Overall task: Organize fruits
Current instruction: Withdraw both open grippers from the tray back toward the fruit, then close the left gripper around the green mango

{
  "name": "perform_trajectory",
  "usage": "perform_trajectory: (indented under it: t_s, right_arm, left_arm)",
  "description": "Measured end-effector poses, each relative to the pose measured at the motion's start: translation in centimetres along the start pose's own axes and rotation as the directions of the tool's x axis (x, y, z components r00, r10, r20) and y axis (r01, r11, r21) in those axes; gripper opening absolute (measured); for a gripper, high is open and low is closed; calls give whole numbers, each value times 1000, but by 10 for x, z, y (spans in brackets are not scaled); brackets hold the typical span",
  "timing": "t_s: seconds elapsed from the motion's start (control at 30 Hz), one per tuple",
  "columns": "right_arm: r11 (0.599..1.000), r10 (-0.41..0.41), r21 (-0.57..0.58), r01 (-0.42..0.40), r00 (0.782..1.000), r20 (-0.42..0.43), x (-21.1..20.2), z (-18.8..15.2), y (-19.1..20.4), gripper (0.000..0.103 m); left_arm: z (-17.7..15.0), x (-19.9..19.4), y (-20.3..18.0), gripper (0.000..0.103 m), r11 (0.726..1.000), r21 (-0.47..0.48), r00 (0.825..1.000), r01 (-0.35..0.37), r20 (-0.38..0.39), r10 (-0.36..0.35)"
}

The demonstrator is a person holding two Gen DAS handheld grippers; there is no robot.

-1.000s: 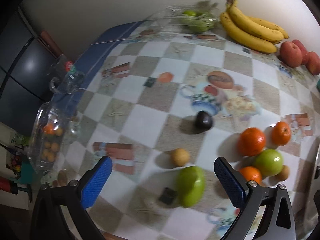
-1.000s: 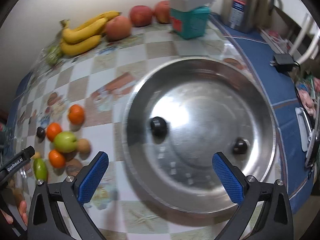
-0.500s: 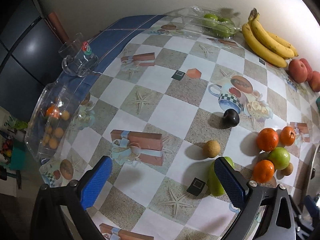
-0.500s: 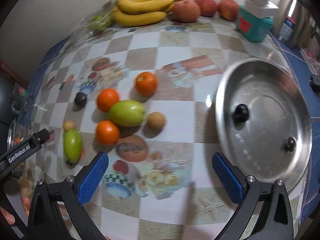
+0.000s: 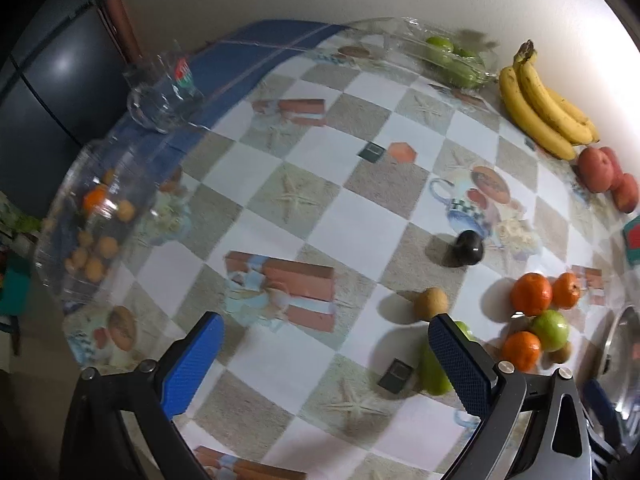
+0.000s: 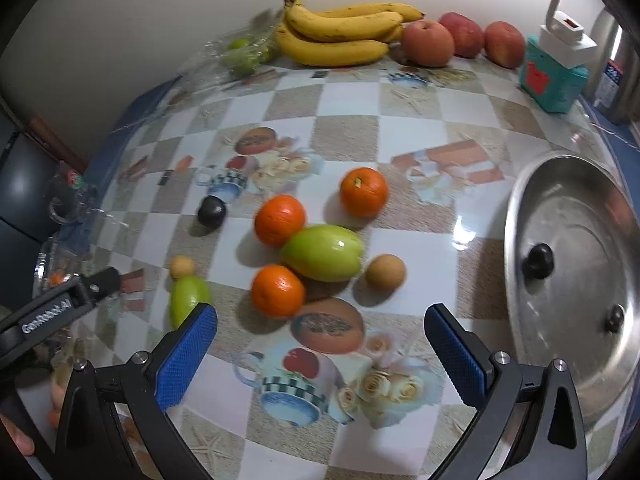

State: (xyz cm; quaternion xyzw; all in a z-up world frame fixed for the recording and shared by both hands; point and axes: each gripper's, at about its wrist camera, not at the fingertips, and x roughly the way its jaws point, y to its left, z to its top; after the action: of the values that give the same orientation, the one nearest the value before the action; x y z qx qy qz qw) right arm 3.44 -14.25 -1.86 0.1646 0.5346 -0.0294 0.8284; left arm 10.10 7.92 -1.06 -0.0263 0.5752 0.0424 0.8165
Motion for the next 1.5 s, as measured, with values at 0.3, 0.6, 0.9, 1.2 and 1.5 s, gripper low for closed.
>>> perform_trajectory:
  t_s: [0.3, 0.6, 0.9, 1.2, 1.5]
  right_arm:
    - [997, 20, 70, -23, 999, 43, 0, 6, -14, 103]
    - [995, -37, 98, 30, 997, 64, 3, 8, -33, 103]
    - [995, -70, 77, 64, 995, 75, 11, 8, -37, 76]
    - [994, -11, 109, 3, 998, 68, 16, 6, -44, 55]
    - [992, -3, 123, -4, 998, 63, 13, 7, -48, 39]
  left_arm:
    - [-2, 7, -23, 103, 993, 44, 993, 112, -52, -110]
    - [-8, 19, -41, 96, 983, 57, 979, 174, -115, -167]
    - [-13, 34, -47, 75, 976, 45, 962, 212, -184, -201]
    - [-18, 46, -54, 41, 962, 25, 935, 272, -243, -258]
    - [-17, 47, -57, 39, 960, 18, 932, 280, -243, -268]
